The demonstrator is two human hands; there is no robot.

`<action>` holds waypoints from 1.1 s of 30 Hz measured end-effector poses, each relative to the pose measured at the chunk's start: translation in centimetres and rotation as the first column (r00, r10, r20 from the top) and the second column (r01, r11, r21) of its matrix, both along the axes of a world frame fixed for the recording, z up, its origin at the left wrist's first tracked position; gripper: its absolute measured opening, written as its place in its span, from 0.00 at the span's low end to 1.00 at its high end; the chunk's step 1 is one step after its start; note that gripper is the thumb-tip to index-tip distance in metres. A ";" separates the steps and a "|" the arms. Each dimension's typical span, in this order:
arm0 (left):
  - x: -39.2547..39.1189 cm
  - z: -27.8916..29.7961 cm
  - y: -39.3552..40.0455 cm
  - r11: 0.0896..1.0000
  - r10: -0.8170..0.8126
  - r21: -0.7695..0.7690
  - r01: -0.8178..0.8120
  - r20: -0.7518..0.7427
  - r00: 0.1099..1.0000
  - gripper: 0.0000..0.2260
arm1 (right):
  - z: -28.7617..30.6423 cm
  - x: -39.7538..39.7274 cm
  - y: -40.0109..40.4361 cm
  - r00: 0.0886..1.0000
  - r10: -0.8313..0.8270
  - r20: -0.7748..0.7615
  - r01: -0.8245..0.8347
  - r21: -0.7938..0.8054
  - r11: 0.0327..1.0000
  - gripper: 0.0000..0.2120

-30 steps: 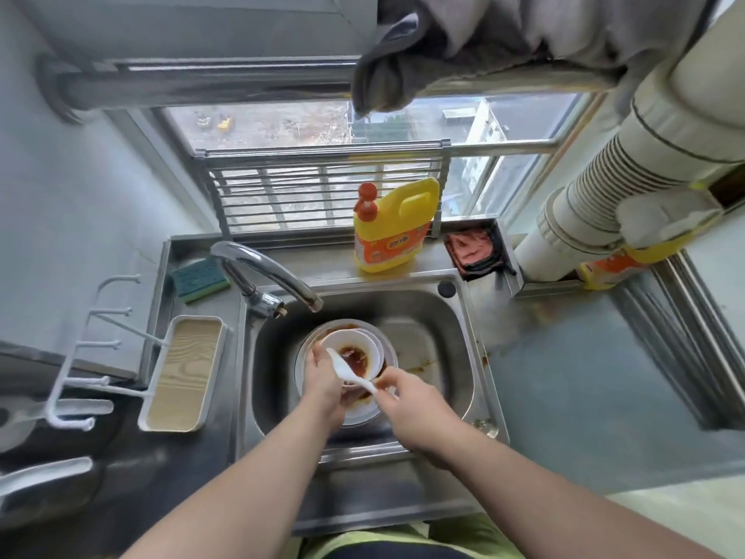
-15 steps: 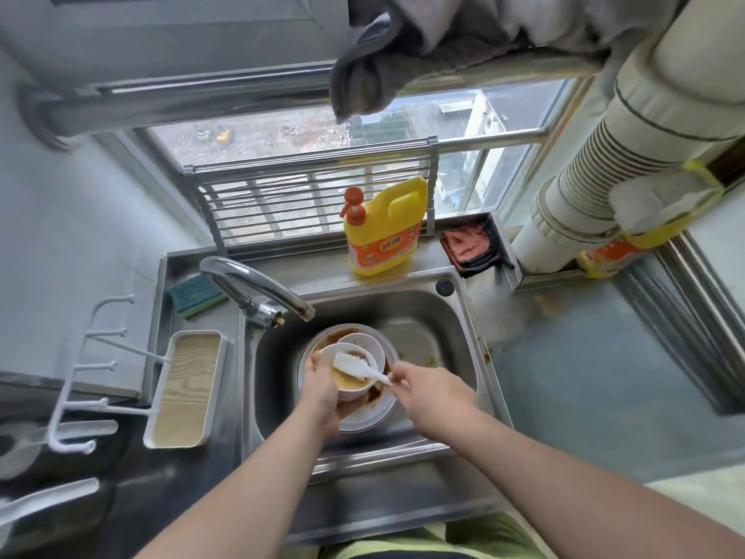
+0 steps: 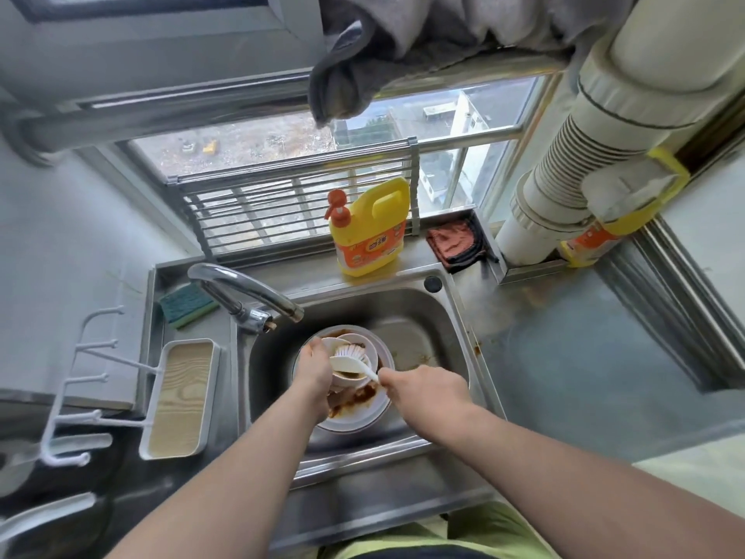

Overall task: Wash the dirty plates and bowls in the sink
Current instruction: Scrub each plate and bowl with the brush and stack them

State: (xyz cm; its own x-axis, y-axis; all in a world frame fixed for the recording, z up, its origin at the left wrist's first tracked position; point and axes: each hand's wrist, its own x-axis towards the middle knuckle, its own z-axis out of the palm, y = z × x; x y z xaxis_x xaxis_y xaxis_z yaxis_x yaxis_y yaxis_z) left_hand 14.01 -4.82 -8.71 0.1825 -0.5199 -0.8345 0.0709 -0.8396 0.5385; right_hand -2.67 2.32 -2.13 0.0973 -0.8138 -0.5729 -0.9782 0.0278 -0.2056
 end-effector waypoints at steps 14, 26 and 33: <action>0.9 -1.7 0.4 0.858 -0.301 -0.281 0.431 0.404 0.864 0.10 | -0.2 -0.7 0.6 0.997 -0.059 0.043 0.059 0.004 0.998 0.09; 0.9 -3.5 0.5 0.930 -0.345 -0.067 0.362 0.184 0.920 0.16 | -1.7 -2.9 0.9 0.986 0.147 -0.076 -0.151 -0.061 0.987 0.26; 0.0 -3.3 0.5 0.984 -0.066 -0.162 0.076 0.068 0.995 0.06 | -0.1 0.1 3.0 0.901 -0.286 0.327 0.254 0.138 0.957 0.08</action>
